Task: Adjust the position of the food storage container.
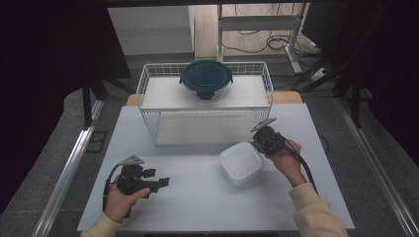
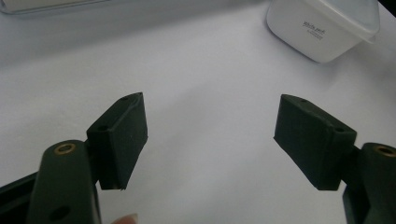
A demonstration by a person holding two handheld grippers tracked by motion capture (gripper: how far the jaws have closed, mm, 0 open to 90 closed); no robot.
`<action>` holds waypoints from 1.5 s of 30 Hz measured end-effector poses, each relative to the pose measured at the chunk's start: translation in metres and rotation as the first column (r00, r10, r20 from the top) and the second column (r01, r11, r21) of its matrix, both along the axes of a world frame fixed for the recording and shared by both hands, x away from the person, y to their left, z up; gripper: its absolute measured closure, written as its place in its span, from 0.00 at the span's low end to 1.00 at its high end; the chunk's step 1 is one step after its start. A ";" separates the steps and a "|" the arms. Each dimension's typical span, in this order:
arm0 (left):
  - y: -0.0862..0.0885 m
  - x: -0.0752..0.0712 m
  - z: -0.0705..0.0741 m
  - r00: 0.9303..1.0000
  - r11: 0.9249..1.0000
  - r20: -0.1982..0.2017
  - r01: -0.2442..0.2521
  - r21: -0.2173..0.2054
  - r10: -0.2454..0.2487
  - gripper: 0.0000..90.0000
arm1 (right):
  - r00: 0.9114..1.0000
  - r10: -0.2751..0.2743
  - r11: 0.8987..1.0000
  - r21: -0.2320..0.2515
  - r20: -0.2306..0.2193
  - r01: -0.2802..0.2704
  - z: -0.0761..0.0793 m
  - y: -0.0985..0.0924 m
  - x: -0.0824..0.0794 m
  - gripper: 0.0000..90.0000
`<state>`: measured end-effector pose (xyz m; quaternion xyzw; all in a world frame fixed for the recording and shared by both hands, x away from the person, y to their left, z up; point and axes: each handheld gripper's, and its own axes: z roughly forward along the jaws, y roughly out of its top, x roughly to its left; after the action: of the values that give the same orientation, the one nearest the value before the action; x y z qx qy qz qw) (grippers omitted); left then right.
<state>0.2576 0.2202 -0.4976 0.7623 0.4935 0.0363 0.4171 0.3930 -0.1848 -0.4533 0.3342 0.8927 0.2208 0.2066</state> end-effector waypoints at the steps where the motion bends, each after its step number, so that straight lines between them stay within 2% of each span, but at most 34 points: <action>1: 0.000 0.000 0.000 1.000 1.000 -0.001 0.000 0.001 0.000 0.28 | 1.000 0.005 1.000 -0.004 0.001 -0.005 -0.002 0.002 0.001 0.99; 3: 0.000 0.000 -0.001 1.000 1.000 -0.001 0.001 0.003 -0.001 0.28 | 1.000 0.009 1.000 -0.016 0.010 -0.008 -0.003 0.004 0.002 0.99; 7: -0.001 0.001 -0.002 1.000 1.000 -0.006 0.002 0.007 -0.002 0.28 | 1.000 0.016 1.000 -0.005 -0.005 -0.016 -0.005 0.007 0.006 0.99; 16: -0.001 0.002 -0.003 1.000 1.000 -0.010 0.002 0.013 -0.002 0.28 | 0.995 0.103 0.995 -0.015 -0.006 -0.103 -0.006 0.032 0.006 0.99; 19: -0.001 0.002 -0.003 1.000 1.000 -0.010 0.004 0.019 -0.004 0.28 | 0.987 0.161 0.986 -0.028 -0.002 -0.161 -0.007 0.052 0.004 0.99; 24: 0.000 0.001 -0.003 1.000 1.000 -0.008 0.001 0.013 0.000 0.28 | 0.972 0.235 0.972 -0.020 -0.019 -0.236 -0.008 0.076 0.001 0.99; 28: 0.002 0.001 -0.002 1.000 1.000 -0.005 -0.005 0.007 0.006 0.28 | 0.951 0.308 0.951 -0.021 -0.023 -0.309 -0.010 0.096 -0.009 0.99; 32: 0.002 0.001 -0.002 1.000 1.000 -0.006 -0.006 0.008 0.006 0.28 | 0.925 0.379 0.925 -0.033 -0.029 -0.380 -0.010 0.108 -0.018 0.99; 33: 0.002 0.001 -0.002 1.000 1.000 -0.006 -0.006 0.008 0.006 0.28 | 0.925 0.379 0.925 -0.033 -0.029 -0.380 -0.010 0.108 -0.018 0.99; 34: 0.002 0.001 -0.002 1.000 1.000 -0.006 -0.006 0.007 0.006 0.28 | 0.921 0.388 0.921 -0.036 -0.029 -0.389 -0.010 0.110 -0.020 0.99; 36: 0.002 0.001 -0.002 1.000 1.000 -0.006 -0.006 0.008 0.006 0.28 | 0.908 0.416 0.908 -0.031 -0.035 -0.418 -0.010 0.113 -0.024 0.99; 37: 0.002 0.001 -0.002 1.000 1.000 -0.006 -0.006 0.008 0.006 0.28 | 0.908 0.416 0.908 -0.031 -0.035 -0.418 -0.010 0.113 -0.024 0.99; 39: 0.002 0.001 -0.002 1.000 1.000 -0.007 -0.007 0.008 0.007 0.28 | 0.900 0.435 0.900 -0.019 -0.039 -0.436 -0.011 0.116 -0.027 0.99; 40: 0.002 0.001 -0.002 1.000 1.000 -0.007 -0.007 0.008 0.007 0.28 | 0.900 0.435 0.900 -0.019 -0.039 -0.436 -0.011 0.116 -0.027 0.99; 42: 0.002 0.001 -0.002 1.000 1.000 -0.009 -0.009 0.009 0.009 0.28 | 0.893 0.447 0.894 -0.004 -0.044 -0.448 -0.011 0.118 -0.029 0.99; 44: 0.001 0.002 -0.002 1.000 1.000 -0.010 -0.007 0.009 0.007 0.28 | 0.893 0.449 0.893 -0.006 -0.041 -0.449 -0.011 0.119 -0.030 0.99; 45: 0.000 0.001 -0.002 1.000 1.000 -0.008 -0.007 0.010 0.007 0.28 | 0.896 0.442 0.897 -0.006 -0.024 -0.443 -0.010 0.119 -0.030 0.99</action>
<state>0.2591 0.2203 -0.4996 0.7628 0.4975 0.0371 0.4113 0.3627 -0.0660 -0.4633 0.1238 0.9487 0.2532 0.1433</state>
